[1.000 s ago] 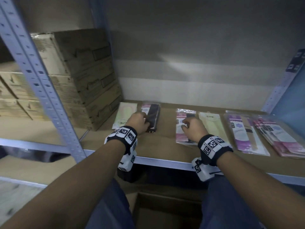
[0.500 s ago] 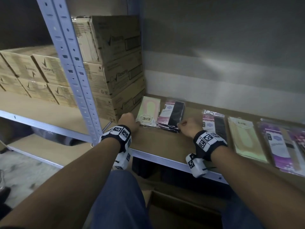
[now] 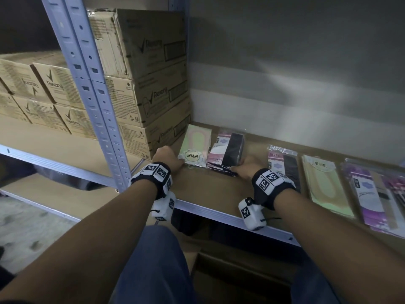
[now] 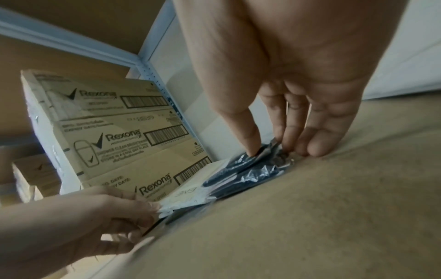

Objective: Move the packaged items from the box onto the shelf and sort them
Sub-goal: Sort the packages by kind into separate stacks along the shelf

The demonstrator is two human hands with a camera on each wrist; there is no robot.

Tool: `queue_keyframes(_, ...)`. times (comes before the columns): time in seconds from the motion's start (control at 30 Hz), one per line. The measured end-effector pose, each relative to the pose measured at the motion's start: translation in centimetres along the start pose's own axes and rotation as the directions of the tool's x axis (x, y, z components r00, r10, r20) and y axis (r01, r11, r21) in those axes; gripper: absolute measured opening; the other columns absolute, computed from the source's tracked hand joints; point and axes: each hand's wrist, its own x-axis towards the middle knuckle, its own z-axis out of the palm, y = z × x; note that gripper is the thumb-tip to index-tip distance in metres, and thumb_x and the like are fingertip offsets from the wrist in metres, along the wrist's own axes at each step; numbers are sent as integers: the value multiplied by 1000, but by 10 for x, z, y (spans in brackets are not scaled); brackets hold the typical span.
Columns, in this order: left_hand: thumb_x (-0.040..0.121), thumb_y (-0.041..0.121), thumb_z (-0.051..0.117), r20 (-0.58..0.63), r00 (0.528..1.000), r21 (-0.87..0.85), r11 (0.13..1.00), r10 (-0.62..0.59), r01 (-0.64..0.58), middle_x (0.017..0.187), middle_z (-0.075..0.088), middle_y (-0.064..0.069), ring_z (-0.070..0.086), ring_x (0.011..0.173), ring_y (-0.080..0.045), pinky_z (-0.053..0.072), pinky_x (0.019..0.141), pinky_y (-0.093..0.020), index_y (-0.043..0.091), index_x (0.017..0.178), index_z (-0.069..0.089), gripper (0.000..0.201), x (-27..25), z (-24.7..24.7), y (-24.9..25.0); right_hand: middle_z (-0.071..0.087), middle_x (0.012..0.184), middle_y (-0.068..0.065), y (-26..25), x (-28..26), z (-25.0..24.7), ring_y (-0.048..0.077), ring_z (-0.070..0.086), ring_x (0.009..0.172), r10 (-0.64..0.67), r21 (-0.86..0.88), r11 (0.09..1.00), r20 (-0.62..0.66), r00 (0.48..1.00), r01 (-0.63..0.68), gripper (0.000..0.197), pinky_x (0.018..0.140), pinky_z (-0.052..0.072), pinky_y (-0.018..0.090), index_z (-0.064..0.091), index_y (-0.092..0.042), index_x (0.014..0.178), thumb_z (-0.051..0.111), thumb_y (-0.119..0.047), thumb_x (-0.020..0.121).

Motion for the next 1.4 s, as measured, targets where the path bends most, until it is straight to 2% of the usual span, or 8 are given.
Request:
queue_keyframes(0.13, 76, 34, 71, -32, 999, -101, 995, -7, 4, 81, 66, -12, 58, 69, -23, 43, 55, -26, -2, 84, 69, 36, 0, -7, 4, 62, 87, 6, 2, -3, -3, 18, 56, 76, 39, 151, 988, -4, 999, -38, 15, 64, 45, 24, 57, -14, 73, 67, -11, 84)
queue_keyframes(0.33, 76, 19, 73, -16, 998, -461, 886, -61, 47, 80, 73, -11, 71, 75, -23, 60, 72, -36, 6, 84, 66, 16, -2, -12, 11, 58, 121, 22, -8, -8, -5, 31, 60, 101, 107, 561, 821, 22, 994, -101, 33, 68, 49, 29, 48, 2, 125, 50, 2, 92)
queue_keyframes(0.53, 86, 2, 63, 33, 994, -782, 617, -105, 92, 87, 68, -20, 65, 58, -19, 60, 59, -32, 8, 84, 52, 13, -11, -22, 29, 53, 92, 12, -5, -10, -17, 23, 58, 72, 101, 865, 493, 44, 994, -88, 24, 81, 56, 38, 43, -8, 114, 39, 7, 95)
queue_keyframes(0.7, 90, -3, 57, 100, 991, -885, 447, -90, 130, 79, 64, -16, 64, 45, -14, 58, 48, -26, 6, 93, 47, 13, -22, -21, 40, 54, 109, 21, 14, -14, -34, 28, 63, 80, 122, 903, 427, -17, 992, -37, 21, 57, 59, 29, 47, -10, 92, 41, 10, 92)
queue_keyframes(0.9, 89, -10, 53, 161, 986, -938, 306, -39, 165, 82, 62, -18, 67, 66, -26, 60, 61, -35, 4, 80, 48, 17, -39, -3, 60, 50, 92, 13, 45, -36, -61, 34, 59, 89, 129, 927, 371, -106, 986, 51, 26, 84, 54, 39, 46, -4, 109, 39, 13, 91)
queue_keyframes(1.0, 90, -10, 51, 197, 980, -936, 296, -4, 189, 89, 64, -24, 69, 59, -21, 60, 56, -35, -6, 93, 53, 6, -50, 11, 79, 52, 102, 19, 66, -44, -77, 38, 62, 93, 182, 934, 351, -136, 974, 64, 29, 76, 56, 37, 48, -3, 110, 40, 16, 89)
queue_keyframes(1.1, 91, -10, 49, 235, 972, -945, 238, 21, 223, 105, 63, -30, 67, 73, -28, 61, 55, -35, -11, 121, 45, 30, -60, 27, 99, 57, 101, 22, 86, -56, -93, 34, 64, 84, 201, 941, 322, -175, 964, 104, 31, 64, 60, 34, 49, -3, 109, 39, 17, 89)
queue_keyframes(1.4, 91, -7, 51, 317, 934, -933, 229, 165, 276, 108, 67, -29, 70, 83, -30, 61, 61, -31, -12, 128, 41, 39, -89, 72, 154, 58, 97, 21, 153, -81, -139, 33, 63, 84, 255, 931, 331, -245, 935, 153, 36, 83, 53, 42, 43, 0, 120, 37, 18, 89)
